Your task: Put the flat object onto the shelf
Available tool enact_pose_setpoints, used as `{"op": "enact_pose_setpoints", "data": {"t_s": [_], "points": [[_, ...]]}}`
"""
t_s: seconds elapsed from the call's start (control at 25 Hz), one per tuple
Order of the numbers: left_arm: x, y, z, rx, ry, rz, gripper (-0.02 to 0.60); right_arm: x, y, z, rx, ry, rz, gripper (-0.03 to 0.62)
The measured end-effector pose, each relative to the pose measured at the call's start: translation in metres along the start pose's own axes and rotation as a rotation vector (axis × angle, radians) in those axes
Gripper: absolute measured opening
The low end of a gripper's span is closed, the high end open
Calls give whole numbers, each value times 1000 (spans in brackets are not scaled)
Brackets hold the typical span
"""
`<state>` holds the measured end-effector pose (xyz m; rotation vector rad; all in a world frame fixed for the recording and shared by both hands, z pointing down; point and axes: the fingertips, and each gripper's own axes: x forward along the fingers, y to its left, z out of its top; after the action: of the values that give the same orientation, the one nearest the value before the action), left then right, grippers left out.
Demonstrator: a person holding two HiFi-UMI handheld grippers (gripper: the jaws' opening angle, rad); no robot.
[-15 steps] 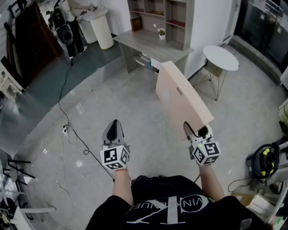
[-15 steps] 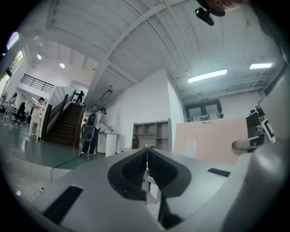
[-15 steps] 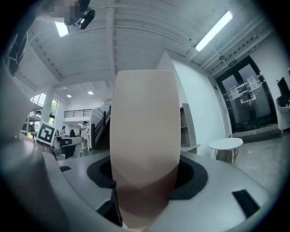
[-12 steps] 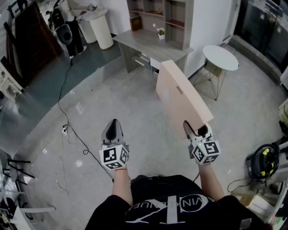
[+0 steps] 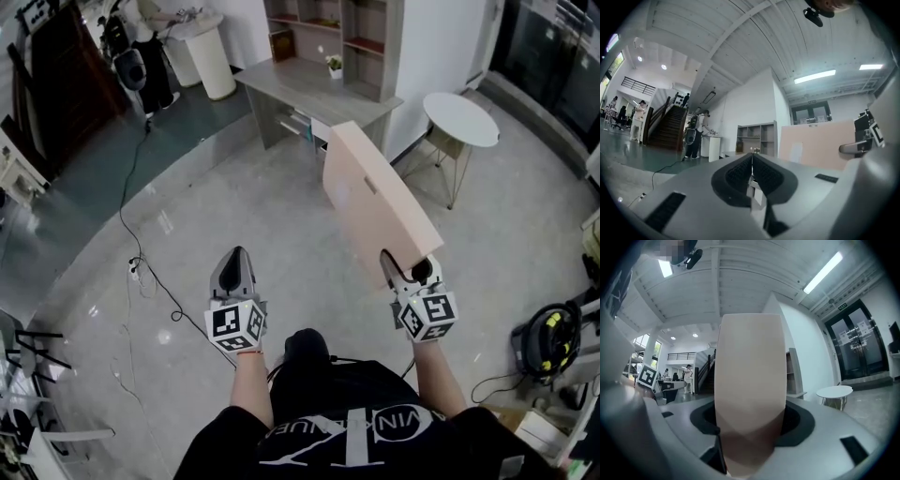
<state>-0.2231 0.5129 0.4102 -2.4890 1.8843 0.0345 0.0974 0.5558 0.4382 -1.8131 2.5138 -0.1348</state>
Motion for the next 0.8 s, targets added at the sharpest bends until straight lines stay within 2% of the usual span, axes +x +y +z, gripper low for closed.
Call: {"op": "enact_pose_setpoints", "data": {"t_s": [0.32,0.8], "points": [[48,1,-5,7,8,-26,7,33,-18,-7,3,5,-2,285],[178,28,-29,-44,64,-76,7,143,-64,-1,22,48,-64,287]]}}
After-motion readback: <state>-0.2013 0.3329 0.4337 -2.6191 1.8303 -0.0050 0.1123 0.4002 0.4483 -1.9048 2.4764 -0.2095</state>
